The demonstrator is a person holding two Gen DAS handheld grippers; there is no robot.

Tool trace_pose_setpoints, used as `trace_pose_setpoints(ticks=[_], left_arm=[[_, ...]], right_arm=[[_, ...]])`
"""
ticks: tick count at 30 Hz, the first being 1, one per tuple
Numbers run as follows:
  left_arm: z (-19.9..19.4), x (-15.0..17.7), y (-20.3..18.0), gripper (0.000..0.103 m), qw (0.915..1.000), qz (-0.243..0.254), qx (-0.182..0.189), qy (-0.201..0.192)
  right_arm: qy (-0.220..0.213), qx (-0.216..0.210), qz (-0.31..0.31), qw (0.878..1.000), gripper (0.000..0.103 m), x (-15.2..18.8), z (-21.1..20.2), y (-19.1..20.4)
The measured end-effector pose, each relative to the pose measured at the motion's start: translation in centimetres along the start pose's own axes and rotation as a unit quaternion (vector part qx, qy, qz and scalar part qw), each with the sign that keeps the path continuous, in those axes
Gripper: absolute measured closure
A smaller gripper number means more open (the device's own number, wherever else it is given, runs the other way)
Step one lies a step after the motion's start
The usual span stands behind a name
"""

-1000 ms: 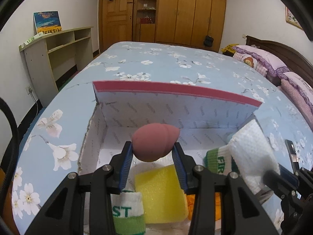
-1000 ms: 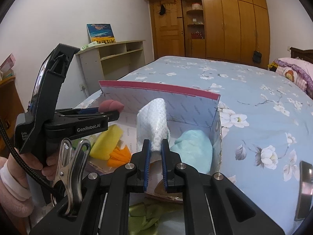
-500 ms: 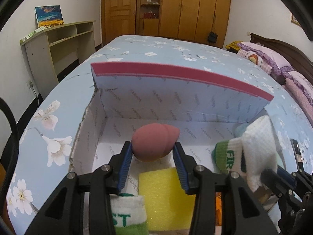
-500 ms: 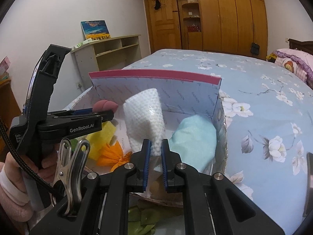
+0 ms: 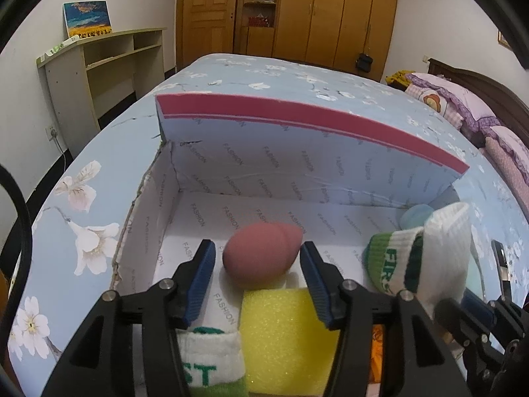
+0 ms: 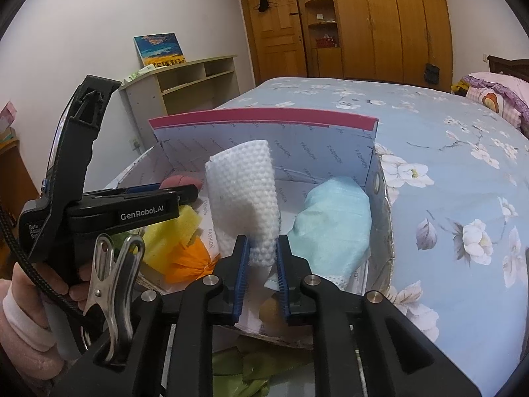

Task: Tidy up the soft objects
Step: 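Lower the pink sponge into the box with left gripper while right gripper lowers the mesh cloth there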

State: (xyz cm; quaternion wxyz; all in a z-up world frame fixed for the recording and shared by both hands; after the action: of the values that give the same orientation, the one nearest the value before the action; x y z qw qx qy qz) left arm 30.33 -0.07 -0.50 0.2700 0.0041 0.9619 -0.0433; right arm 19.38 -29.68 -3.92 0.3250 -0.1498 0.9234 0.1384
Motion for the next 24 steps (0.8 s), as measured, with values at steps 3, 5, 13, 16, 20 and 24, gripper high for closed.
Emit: trace_pose_setpoints(ticks=[3, 5, 13, 16, 20, 24], left_arm=[[-0.2, 0.0, 0.0, 0.045, 1.0, 0.002, -0.003, -0.001], [-0.5, 0.1, 0.0, 0.044, 1.0, 0.002, -0.007, -0.004], [-2.9, 0.7, -0.3, 0.036, 0.9998, 0.004, -0.006, -0.018], [-4.0, 1.0, -0.5, 0.033, 0.9996, 0.011, -0.004, -0.025], [-5.1, 1.6, -0.7, 0.033, 0.9995, 0.017, -0.002, -0.025], [-6.7, 2.2, -0.8, 0.033, 0.9994, 0.018, 0.003, -0.03]], right_arm=[[-0.001, 0.0, 0.0, 1.0, 0.08, 0.0, 0.0, 0.2], [-0.004, 0.001, -0.002, 1.0, 0.075, 0.1, -0.2, 0.3], [-0.02, 0.001, 0.002, 1.0, 0.064, 0.1, -1.7, 0.2], [-0.025, 0.006, 0.003, 1.0, 0.063, 0.3, -2.5, 0.0], [-0.027, 0.008, 0.008, 1.0, 0.063, 0.5, -3.3, -0.1], [-0.032, 0.011, 0.009, 0.999, 0.063, 0.7, -4.5, 0.0]])
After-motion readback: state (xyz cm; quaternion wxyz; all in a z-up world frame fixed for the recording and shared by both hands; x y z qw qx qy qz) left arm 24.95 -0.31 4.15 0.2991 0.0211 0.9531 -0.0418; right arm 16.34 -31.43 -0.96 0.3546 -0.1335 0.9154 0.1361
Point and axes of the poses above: each gripper's, at about its wrist camera, not at the fingertips, and z roughly the way its jaws point, y to its left, x to its underside, the point moved 6 cm from there along z, roughly the way its jaws point, and after that the axes turned 13 degrees about y, right-handed, at the moved point
